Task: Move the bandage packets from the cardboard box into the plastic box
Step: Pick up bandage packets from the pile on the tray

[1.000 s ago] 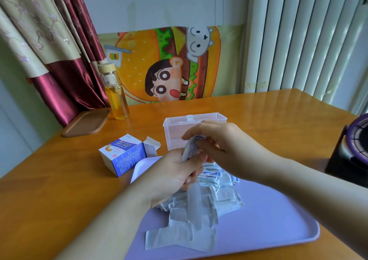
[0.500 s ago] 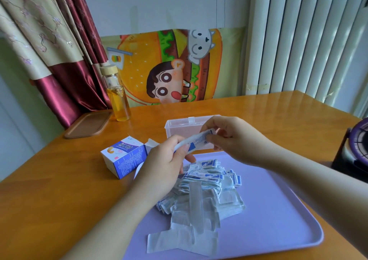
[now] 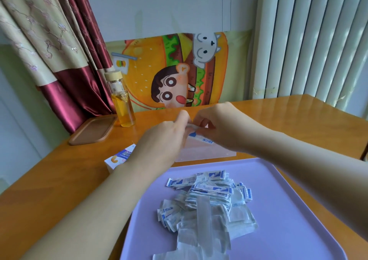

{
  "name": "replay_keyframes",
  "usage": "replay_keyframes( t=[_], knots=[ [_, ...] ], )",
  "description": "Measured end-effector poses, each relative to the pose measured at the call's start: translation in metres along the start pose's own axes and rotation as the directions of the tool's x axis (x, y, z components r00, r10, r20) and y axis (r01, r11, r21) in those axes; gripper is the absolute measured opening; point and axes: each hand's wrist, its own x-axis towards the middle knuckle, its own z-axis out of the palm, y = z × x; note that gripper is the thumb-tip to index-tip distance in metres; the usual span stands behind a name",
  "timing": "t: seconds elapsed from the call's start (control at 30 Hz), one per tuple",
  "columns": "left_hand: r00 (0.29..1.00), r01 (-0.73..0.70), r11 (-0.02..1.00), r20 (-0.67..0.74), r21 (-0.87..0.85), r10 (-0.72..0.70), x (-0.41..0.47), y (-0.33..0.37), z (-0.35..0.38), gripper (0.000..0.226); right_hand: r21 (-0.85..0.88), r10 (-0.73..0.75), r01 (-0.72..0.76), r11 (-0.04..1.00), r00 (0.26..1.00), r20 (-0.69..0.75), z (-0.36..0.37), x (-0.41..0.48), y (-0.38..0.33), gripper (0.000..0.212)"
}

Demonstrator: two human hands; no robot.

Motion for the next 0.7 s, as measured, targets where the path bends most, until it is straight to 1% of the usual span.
replay_keyframes(
  t=[0.07,0.13,0.2,0.23,0.33,0.43,0.5,0.57,0.7],
  knots=[
    [0.997,0.015,0.999,-0.069,-0.049,-0.019,0.011,-0.009,-0.001,0.009,0.036,0.007,-0.005,0.999,0.999,-0.048,0.003,0.013,0.003,0.010],
    [0.991,0.045,0.992,-0.120,-0.120,-0.060,0.022,-0.019,0.003,0.022,0.055,0.034,-0.030,0.998,0.997,-0.072,0.011,0.029,0.011,0.011],
    [0.984,0.117,0.975,-0.108,-0.190,-0.139,0.029,-0.033,0.014,0.034,0.051,0.110,-0.107,0.993,0.992,-0.063,0.023,0.045,0.025,0.015],
    [0.980,0.168,0.964,-0.074,-0.208,-0.186,0.032,-0.040,0.022,0.035,0.064,0.167,-0.164,0.984,0.985,-0.047,0.030,0.053,0.033,0.017],
    [0.957,0.291,0.934,0.061,-0.210,-0.284,0.038,-0.062,0.054,0.023,0.091,0.318,-0.320,0.943,0.947,0.042,0.055,0.074,0.056,0.020],
    [0.939,0.340,0.901,0.146,-0.270,-0.311,0.035,-0.070,0.076,0.016,0.055,0.384,-0.395,0.917,0.912,0.141,0.082,0.090,0.073,0.021],
    [0.939,0.345,0.883,0.134,-0.318,-0.318,0.032,-0.074,0.084,0.013,-0.011,0.395,-0.407,0.913,0.879,0.267,0.099,0.097,0.079,0.021],
    [0.943,0.333,0.880,0.108,-0.338,-0.315,0.030,-0.076,0.092,0.015,-0.080,0.411,-0.415,0.906,0.819,0.401,0.112,0.104,0.081,0.024],
    [0.954,0.298,0.887,0.070,-0.353,-0.293,0.030,-0.078,0.095,0.019,-0.188,0.457,-0.428,0.884,0.708,0.539,0.118,0.111,0.082,0.032]
  ],
)
